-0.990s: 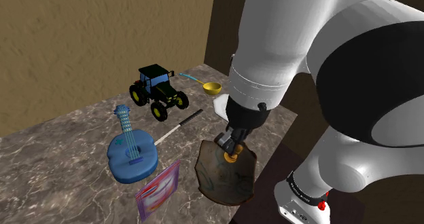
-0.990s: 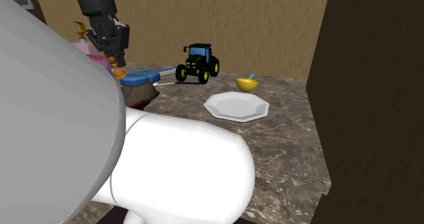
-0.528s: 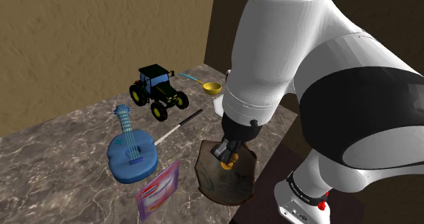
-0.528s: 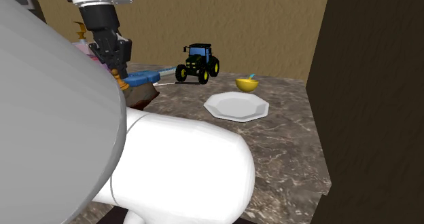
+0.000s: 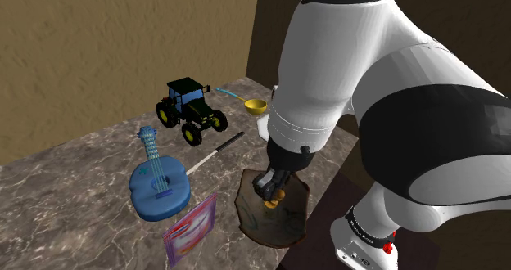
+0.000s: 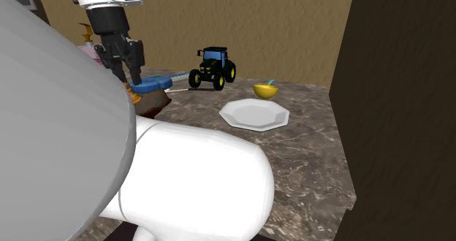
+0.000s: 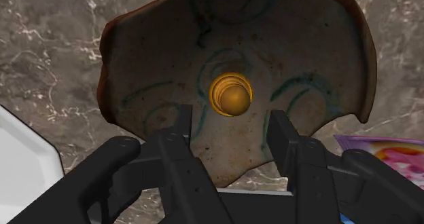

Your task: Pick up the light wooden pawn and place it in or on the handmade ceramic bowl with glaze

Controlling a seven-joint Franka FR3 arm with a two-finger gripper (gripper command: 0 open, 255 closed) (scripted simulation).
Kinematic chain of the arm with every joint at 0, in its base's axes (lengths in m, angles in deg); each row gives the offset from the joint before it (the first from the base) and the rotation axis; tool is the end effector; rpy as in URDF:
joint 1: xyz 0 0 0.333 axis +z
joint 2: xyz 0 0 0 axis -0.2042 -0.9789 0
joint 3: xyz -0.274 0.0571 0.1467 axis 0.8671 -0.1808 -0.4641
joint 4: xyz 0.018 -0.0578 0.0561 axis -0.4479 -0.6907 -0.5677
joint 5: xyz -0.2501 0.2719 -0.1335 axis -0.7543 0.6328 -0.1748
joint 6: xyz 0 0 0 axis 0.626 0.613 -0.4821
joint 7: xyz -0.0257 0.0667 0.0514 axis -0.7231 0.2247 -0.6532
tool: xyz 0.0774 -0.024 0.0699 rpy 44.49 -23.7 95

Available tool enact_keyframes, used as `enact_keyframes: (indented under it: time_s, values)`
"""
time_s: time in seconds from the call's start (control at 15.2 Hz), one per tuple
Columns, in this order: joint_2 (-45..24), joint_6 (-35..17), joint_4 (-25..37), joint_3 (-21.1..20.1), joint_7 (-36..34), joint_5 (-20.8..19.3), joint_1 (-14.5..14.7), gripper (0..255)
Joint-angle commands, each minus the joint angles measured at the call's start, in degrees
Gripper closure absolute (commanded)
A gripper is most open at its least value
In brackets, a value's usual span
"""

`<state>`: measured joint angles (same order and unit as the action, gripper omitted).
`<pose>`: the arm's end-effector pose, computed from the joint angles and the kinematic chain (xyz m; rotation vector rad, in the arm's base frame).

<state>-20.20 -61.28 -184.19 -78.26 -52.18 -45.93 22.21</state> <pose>0.1997 0.3167 0.4987 3.0166 0.0786 0.0288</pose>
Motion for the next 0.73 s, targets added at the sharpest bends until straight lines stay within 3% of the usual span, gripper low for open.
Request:
enact_keyframes:
  time_s: [0.0,0.26,0.53,0.66]
  values:
    - [0.0,0.0,0.0,0.0,0.0,0.0,0.0,0]
    - [0.0,0.0,0.0,0.0,0.0,0.0,0.0,0]
    - [-0.95,6.72,7.68,1.55,-0.6,-1.65,-0.84,0]
    - [-0.94,6.72,7.67,1.55,-0.6,-1.66,-0.84,0]
